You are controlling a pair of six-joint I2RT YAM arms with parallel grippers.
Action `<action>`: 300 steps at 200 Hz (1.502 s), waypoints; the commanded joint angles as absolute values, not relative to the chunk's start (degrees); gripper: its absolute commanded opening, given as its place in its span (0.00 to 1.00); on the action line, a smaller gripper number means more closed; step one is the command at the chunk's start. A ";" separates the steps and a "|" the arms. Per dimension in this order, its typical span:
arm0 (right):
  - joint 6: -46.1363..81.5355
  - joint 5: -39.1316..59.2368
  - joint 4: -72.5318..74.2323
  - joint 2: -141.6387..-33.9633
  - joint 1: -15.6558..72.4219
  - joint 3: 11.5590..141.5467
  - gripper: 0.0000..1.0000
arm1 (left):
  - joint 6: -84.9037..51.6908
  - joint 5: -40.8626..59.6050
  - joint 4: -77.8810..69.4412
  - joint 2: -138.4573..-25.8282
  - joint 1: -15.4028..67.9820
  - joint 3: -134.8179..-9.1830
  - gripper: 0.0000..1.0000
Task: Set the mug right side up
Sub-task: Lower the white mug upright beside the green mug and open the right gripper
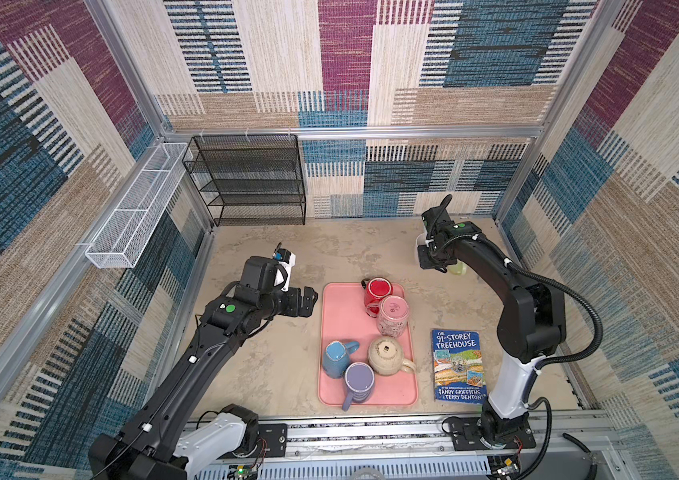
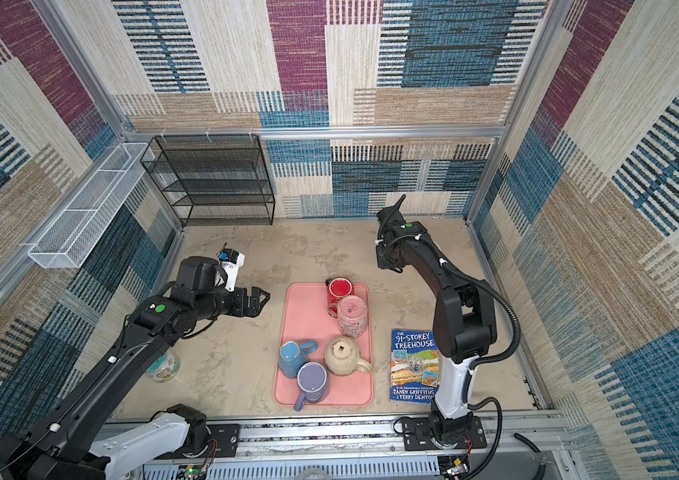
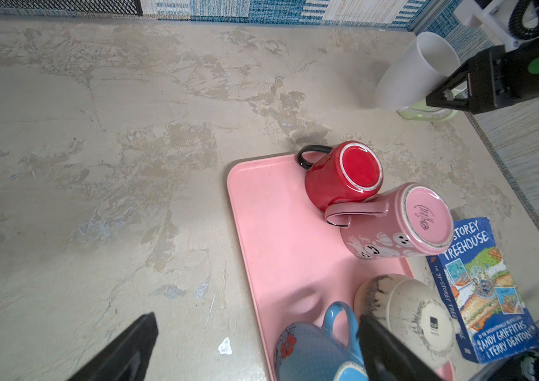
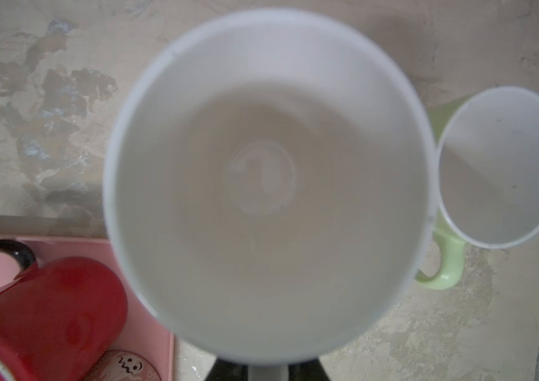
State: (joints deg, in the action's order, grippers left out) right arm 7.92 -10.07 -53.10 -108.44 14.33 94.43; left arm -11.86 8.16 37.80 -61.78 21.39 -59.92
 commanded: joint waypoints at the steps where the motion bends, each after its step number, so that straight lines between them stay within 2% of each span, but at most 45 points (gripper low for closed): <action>1: 8.79 -10.94 -51.51 -109.51 13.49 95.06 0.00 | -10.72 9.51 37.08 -61.45 21.27 -59.59 0.99; 213: 6.59 -12.63 -50.73 -116.57 10.03 97.65 0.00 | -10.63 9.50 37.18 -62.84 20.65 -59.33 0.99; 300: 6.15 -12.22 -50.78 -114.95 10.04 96.52 0.45 | -10.49 9.97 37.17 -62.66 20.60 -59.38 0.99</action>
State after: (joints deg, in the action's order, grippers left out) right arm 6.39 -12.16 -52.16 -116.14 10.04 96.84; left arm -11.86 9.39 37.80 -62.81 20.73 -59.42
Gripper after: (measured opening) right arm 0.421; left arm 0.986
